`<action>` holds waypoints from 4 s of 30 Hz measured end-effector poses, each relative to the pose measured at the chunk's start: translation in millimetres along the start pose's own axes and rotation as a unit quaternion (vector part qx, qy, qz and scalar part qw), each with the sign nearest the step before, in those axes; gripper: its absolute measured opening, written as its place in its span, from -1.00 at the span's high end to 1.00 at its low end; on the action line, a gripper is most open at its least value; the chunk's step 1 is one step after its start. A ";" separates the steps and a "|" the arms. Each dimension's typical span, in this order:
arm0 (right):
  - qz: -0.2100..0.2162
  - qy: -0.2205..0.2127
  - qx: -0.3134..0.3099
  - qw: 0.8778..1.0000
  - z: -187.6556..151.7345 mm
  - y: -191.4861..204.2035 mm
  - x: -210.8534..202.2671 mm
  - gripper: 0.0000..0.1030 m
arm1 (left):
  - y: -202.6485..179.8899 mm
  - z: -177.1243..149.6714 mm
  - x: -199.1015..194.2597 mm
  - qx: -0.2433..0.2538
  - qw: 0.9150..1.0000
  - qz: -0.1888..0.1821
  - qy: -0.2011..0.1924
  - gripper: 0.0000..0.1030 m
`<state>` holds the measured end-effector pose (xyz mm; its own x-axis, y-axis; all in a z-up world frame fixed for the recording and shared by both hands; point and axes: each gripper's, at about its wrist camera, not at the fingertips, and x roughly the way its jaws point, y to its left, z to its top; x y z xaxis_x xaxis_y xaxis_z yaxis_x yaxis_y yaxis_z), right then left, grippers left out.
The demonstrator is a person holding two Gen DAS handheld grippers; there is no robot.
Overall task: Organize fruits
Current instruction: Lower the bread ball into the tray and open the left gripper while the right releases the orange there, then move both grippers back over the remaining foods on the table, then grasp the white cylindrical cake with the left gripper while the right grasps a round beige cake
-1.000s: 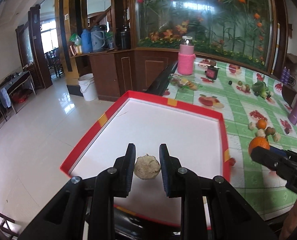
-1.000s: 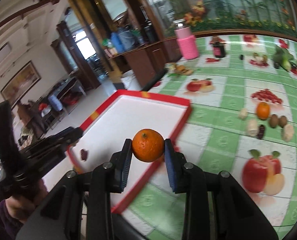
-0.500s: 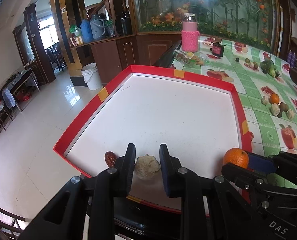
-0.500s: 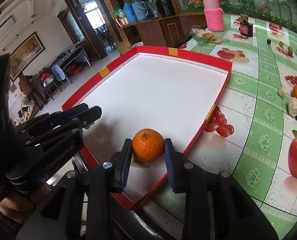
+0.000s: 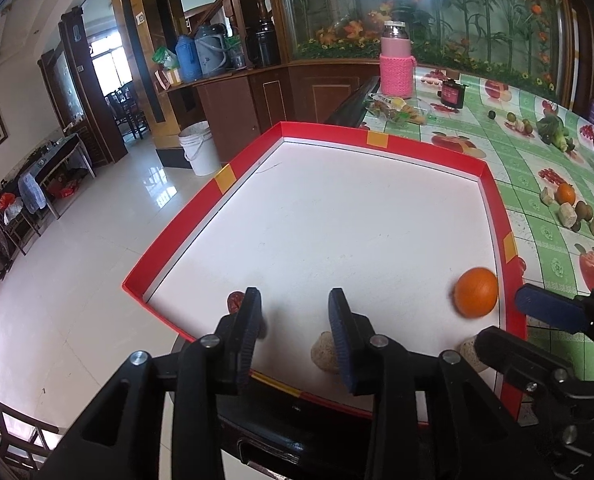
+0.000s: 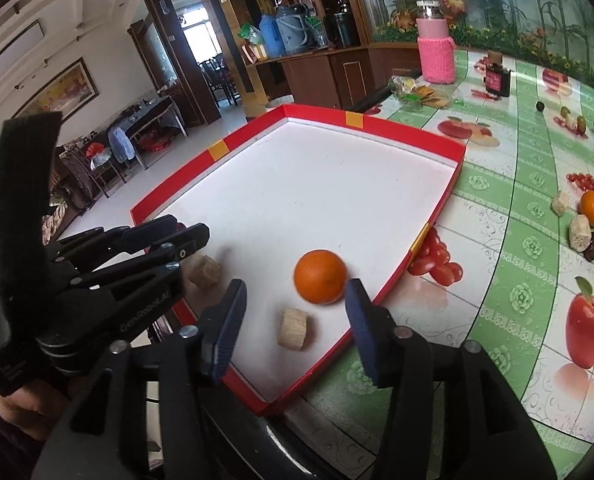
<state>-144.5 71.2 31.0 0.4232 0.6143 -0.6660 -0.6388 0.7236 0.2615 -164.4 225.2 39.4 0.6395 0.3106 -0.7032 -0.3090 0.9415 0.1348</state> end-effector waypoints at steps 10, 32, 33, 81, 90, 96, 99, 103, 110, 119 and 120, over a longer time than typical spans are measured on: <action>-0.004 -0.021 0.043 0.999 -1.5 -30.5 -17.9 -0.12 | -1.5 4.1 -5.7 -0.005 1.000 0.017 -0.012 -0.42; -0.100 -0.074 0.155 0.980 -47.3 -158.3 -116.2 -0.13 | -67.7 9.5 -31.1 0.069 0.997 -0.017 -0.023 -0.54; -0.105 -0.076 0.162 0.978 -51.1 -165.4 -122.0 -0.13 | -71.3 9.7 -32.0 0.072 0.997 -0.020 -0.023 -0.54; -0.184 -0.077 0.282 0.939 -1.1 -294.6 -116.1 0.41 | -274.2 68.7 37.0 0.183 0.966 -0.169 0.064 -0.40; -0.179 -0.082 0.280 0.939 -1.3 -293.6 -117.8 0.41 | -287.7 74.7 54.0 0.168 0.963 -0.199 0.069 0.15; -0.186 -0.083 0.274 0.940 -0.5 -292.6 -116.9 0.40 | -289.2 70.8 45.2 0.167 0.959 -0.220 0.066 0.53; -0.196 -0.086 0.269 0.939 0.3 -292.2 -117.4 0.40 | -283.1 69.1 28.7 0.163 0.961 -0.218 0.049 0.53; -0.214 -0.105 0.255 0.937 2.7 -288.9 -122.2 0.41 | -268.9 67.4 -6.0 0.167 0.966 -0.199 0.004 0.53; -0.237 -0.143 0.227 0.933 5.7 -280.7 -131.1 0.41 | -221.2 67.4 -65.3 0.147 0.971 -0.170 -0.079 0.53; -0.228 -0.145 0.242 0.932 -1.0 -267.6 -129.8 0.41 | -161.4 61.6 -97.1 0.114 0.975 -0.152 -0.117 0.53; -0.219 -0.148 0.247 0.932 -2.5 -262.1 -130.2 0.41 | -154.9 61.3 -98.5 0.110 0.975 -0.148 -0.121 0.53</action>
<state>-33.8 -199.2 47.5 0.7798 0.2329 -0.5812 -0.0203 0.9372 0.3483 -136.4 56.8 130.6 0.8332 0.0170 -0.5527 0.0561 0.9918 0.1150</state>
